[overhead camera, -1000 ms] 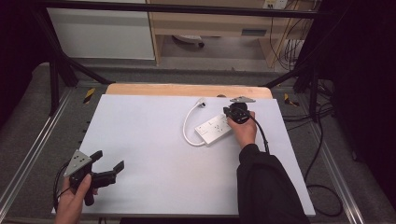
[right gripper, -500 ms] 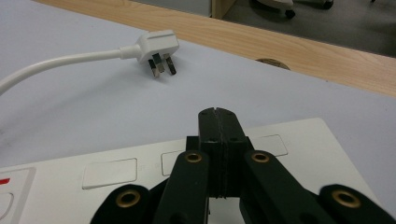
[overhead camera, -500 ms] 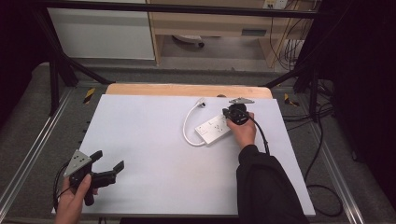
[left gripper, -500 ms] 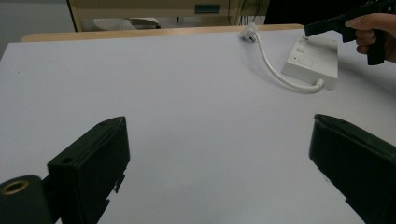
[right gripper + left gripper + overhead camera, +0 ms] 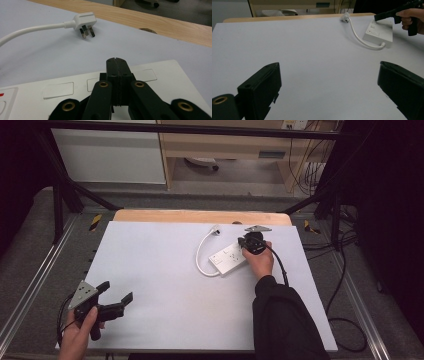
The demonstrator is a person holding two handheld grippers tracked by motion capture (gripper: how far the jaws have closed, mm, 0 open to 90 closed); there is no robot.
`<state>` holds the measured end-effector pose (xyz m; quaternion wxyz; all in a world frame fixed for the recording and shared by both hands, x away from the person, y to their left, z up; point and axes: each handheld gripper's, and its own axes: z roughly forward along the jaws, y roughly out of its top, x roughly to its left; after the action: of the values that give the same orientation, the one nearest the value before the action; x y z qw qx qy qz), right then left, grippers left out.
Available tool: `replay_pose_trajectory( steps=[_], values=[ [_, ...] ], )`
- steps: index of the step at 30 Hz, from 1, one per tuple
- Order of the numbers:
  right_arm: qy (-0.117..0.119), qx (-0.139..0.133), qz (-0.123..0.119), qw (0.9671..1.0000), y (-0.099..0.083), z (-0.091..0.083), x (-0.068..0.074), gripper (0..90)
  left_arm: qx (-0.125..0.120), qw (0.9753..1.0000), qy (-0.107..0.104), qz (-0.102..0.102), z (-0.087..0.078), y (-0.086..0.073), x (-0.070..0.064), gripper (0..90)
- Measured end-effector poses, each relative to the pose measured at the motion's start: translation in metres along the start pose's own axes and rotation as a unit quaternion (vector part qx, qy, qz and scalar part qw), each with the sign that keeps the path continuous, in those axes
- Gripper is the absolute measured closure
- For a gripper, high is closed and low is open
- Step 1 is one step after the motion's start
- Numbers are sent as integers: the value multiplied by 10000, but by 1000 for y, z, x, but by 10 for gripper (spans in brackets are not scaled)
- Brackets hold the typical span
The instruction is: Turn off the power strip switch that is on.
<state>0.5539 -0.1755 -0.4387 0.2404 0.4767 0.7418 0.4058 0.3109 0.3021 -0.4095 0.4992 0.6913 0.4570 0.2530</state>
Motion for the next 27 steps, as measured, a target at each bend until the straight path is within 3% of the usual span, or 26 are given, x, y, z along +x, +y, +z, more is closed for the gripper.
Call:
replay_pose_trajectory(
  steps=[27],
  values=[
    [4, -9, 2, 10000, -2, 1, 1, 900, 14, 10000, -10, 15, 0, 0, 0, 51]
  ],
)
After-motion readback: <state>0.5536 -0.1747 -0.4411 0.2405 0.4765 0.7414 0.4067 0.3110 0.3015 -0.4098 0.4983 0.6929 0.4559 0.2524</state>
